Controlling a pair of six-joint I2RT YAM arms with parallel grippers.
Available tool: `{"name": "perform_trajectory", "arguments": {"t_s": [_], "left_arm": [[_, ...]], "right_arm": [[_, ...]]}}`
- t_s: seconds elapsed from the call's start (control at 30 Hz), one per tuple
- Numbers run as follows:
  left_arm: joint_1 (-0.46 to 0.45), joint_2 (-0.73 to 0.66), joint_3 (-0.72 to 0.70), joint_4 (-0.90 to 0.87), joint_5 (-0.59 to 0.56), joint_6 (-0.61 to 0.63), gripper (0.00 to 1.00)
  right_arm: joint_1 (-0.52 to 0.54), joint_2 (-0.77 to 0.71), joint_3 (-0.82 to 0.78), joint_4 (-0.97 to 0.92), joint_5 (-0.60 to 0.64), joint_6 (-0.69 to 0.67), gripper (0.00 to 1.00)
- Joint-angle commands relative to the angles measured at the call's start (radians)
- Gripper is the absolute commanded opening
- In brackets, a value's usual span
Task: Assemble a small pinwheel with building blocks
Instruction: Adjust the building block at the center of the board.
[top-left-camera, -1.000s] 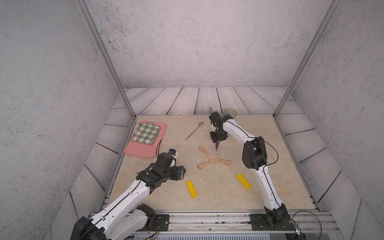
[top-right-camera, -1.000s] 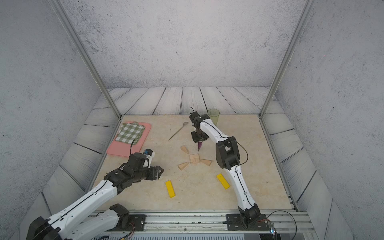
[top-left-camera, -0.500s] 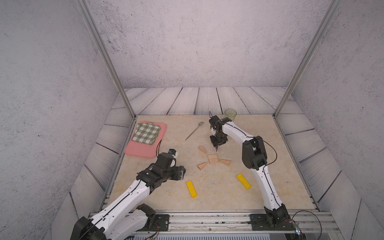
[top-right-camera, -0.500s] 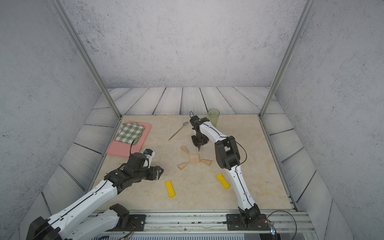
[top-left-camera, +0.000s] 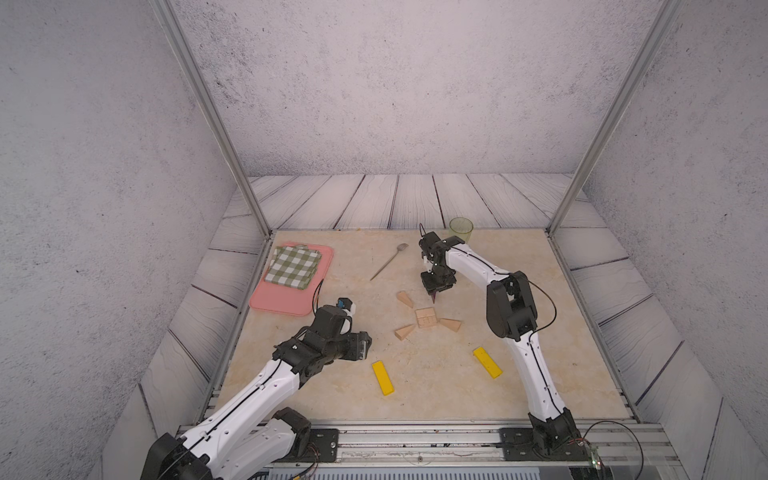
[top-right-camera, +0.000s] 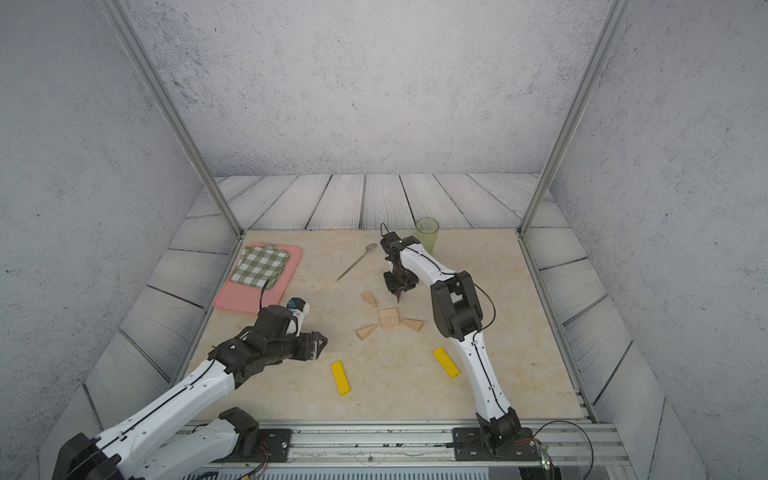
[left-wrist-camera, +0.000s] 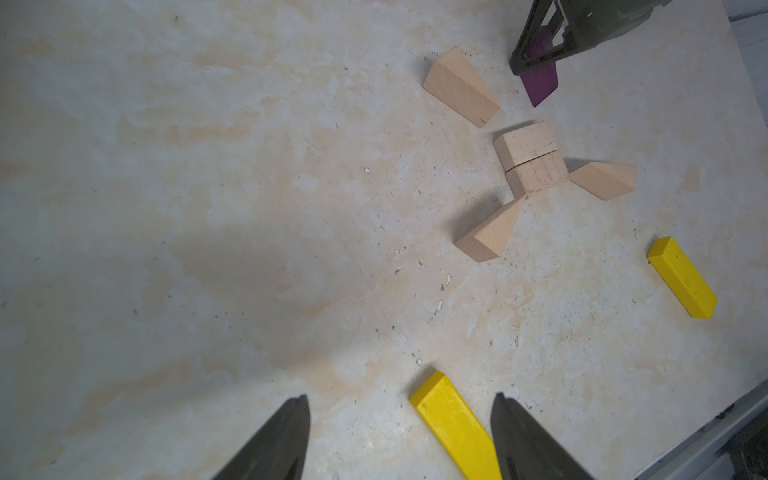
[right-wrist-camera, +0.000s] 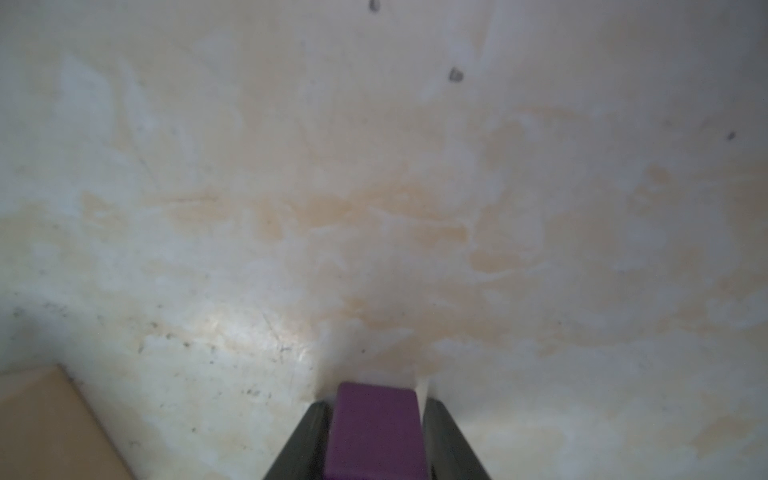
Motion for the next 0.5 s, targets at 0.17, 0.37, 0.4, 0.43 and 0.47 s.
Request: {"name": "perform_trajectory", "arguments": {"t_s": [0.17,0.37,0.4,0.43,0.47], "left_arm": [[0.005,-0.012,-0.006,0.009,0.006,-0.005,0.75],[0.005,-0.011,-0.007,0.011,0.007,-0.007,0.75],[0.005,-0.011,-0.007,0.011,0.006,-0.007,0.75],[0.004,-0.012,-0.008,0.011,0.006,-0.007,0.76],[0.005,-0.012,-0.007,0.011,0.007,-0.006,0.76]], "right_arm": [[-0.001,-0.09,-0.031,-0.033,-0.025,0.034,0.46],[-0.003,-0.122,-0.052,-0.031,-0.066,0.065,0.44],[-0.001,-0.129,-0.06,-0.027,-0.073,0.07,0.44],[-0.001,-0.134,-0.069,-0.021,-0.082,0.076,0.43],[-0.001,-0.141,-0.081,-0.012,-0.091,0.082,0.42]]}}
